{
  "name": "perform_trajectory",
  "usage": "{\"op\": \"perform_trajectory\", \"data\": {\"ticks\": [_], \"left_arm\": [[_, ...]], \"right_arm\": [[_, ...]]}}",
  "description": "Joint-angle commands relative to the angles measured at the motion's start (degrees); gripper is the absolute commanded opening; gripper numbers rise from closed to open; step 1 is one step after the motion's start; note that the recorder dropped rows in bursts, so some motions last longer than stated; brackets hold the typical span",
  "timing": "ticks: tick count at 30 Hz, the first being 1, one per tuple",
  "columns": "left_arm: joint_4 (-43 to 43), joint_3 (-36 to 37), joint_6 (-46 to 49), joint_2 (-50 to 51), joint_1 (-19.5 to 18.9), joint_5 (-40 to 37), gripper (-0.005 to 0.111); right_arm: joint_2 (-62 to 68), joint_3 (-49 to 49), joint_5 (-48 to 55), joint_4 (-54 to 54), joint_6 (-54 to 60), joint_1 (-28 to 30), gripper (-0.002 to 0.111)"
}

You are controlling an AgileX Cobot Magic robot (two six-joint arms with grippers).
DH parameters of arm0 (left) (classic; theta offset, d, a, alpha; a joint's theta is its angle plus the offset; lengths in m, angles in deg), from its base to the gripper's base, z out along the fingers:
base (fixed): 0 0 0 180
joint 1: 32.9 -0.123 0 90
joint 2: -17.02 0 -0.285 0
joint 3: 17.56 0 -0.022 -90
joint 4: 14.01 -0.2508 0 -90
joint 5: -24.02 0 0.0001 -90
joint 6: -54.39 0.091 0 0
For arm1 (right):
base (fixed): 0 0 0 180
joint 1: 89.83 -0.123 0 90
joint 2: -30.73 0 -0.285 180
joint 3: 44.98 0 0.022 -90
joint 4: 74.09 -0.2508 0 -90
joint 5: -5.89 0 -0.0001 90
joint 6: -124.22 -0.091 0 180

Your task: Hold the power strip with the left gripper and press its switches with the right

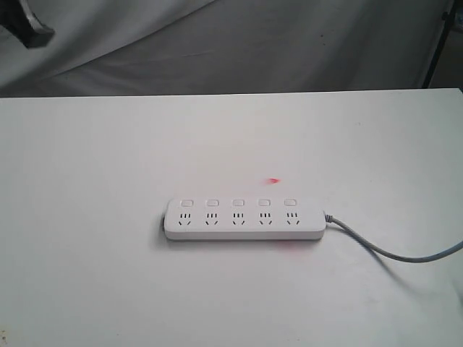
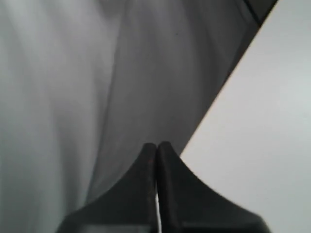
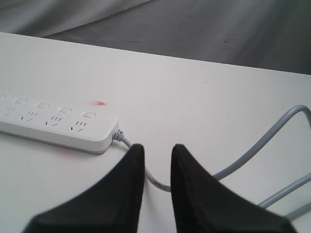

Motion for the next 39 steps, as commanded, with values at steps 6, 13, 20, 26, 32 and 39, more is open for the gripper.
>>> {"op": "perform_trajectory", "data": {"ticks": [6,13,20,26,32,39], "left_arm": [[-0.8,0.3,-15.3,-21.1,-10.4,1.9,0.0],[-1.4,6.7,-23.3,-36.8,-19.8,1.8,0.0],[-2.3,15.3,-23.5,-51.1,-22.5,5.2,0.0],[-2.3,24.5,-26.7,-62.4,-22.5,10.0,0.0],[-2.3,33.6,-26.7,-71.8,-22.5,14.3,0.0],[-2.3,40.1,-27.8,-76.6,-22.5,14.6,0.0]], "right_arm": [[-0.2,-0.2,-0.1,-0.2,-0.1,-0.1,0.019],[-0.2,-0.2,-0.1,-0.2,-0.1,-0.1,0.019],[-0.2,-0.2,-0.1,-0.2,-0.1,-0.1,0.019],[-0.2,-0.2,-0.1,-0.2,-0.1,-0.1,0.019],[-0.2,-0.2,-0.1,-0.2,-0.1,-0.1,0.019],[-0.2,-0.2,-0.1,-0.2,-0.1,-0.1,0.019]]}}
